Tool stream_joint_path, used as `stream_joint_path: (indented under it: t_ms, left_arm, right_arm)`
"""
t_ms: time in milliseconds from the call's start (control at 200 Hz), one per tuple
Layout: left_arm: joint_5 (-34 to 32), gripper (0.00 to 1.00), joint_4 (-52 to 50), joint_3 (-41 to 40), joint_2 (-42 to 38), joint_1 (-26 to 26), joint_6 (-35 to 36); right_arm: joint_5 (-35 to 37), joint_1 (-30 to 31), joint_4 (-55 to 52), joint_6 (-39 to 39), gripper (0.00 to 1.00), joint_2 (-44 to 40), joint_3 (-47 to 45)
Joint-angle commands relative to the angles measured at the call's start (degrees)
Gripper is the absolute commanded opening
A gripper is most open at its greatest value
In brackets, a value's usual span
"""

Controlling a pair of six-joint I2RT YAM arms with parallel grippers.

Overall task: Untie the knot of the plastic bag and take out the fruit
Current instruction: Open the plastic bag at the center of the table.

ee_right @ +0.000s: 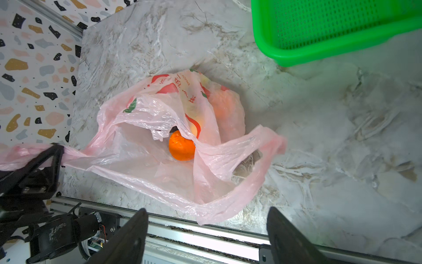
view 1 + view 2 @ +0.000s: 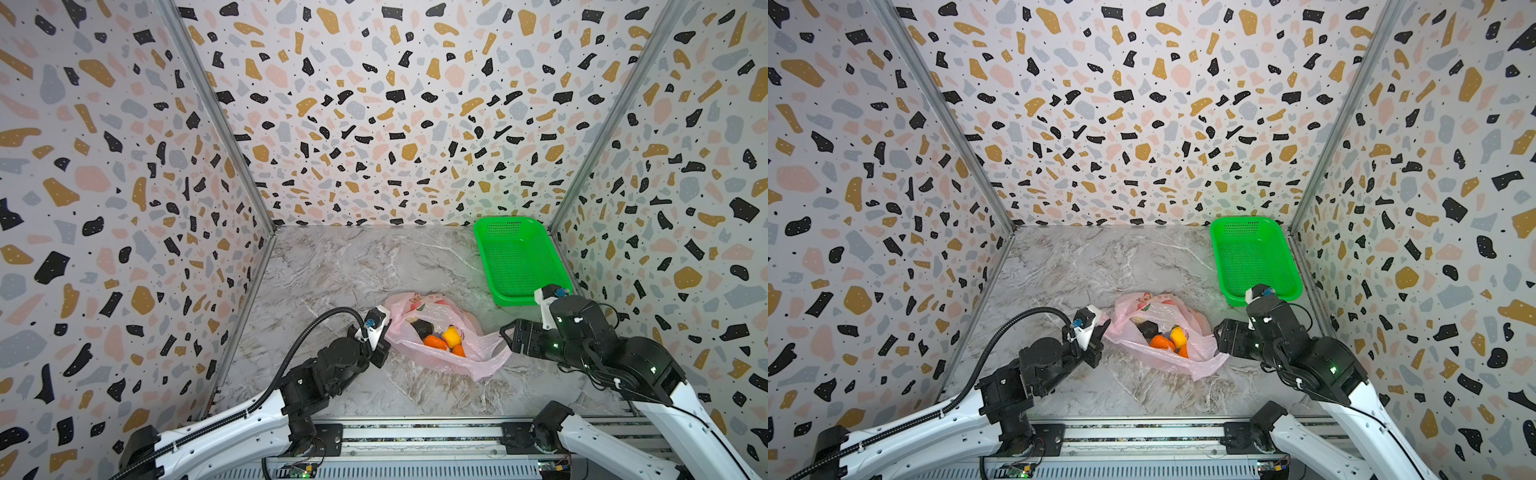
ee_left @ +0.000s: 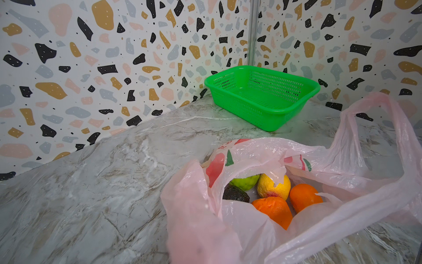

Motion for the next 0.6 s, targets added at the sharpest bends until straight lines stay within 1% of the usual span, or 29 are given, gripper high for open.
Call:
stream_joint_path:
  t_ms: [0, 40, 100, 215, 245, 295, 345, 461, 596]
  left_arm:
    - [-0.45, 0.0, 2.85, 2.48, -0.04, 0.19, 0.87]
    - [-0.43, 0.0, 2.83, 2.69, -0.13, 0.24, 0.82]
    - [-0.46, 0.0, 2.64, 2.95, -0.14, 0.27, 0.52]
    - [-0.49, 0.0, 1.17, 3.88, -0.39, 0.21, -0.3]
    - [-0.53, 0.0, 0.73, 3.96, -0.6, 0.19, -0.59]
    - [-0.5, 0.0, 0.08, 4.02, -1.02, 0.18, -0.89]
    - [-0.29, 0.0, -0.6, 4.1, -1.45, 0.14, -1.18]
    - [-0.36, 0.0, -3.29, 4.54, -2.07, 0.12, -1.56]
    - [0.54, 0.0, -5.48, 4.89, -3.44, 0.01, -2.87]
  right_arm:
    - [-5.0, -0.01, 4.33, -8.7, 0.82, 4.36, 1.07]
    - [-7.41, 0.53, 8.14, -10.63, 0.82, 5.39, -0.16]
    - [-8.96, 2.2, 14.28, -11.11, 0.82, 6.58, -2.79]
    - [-10.92, 8.66, 25.61, -11.86, 0.79, 10.02, -7.55]
    - [-10.17, 11.3, 29.99, -11.82, 0.77, 11.2, -9.1]
    - [-8.69, 14.04, 34.49, -11.9, 0.76, 13.0, -10.59]
    - [-8.7, 16.37, 40.13, -11.99, 0.75, 15.11, -12.48]
    - [-8.24, 18.91, 44.17, -11.12, 0.7, 21.41, -14.94]
    - [-8.3, 20.51, 47.55, -8.77, 0.66, 24.03, -18.89]
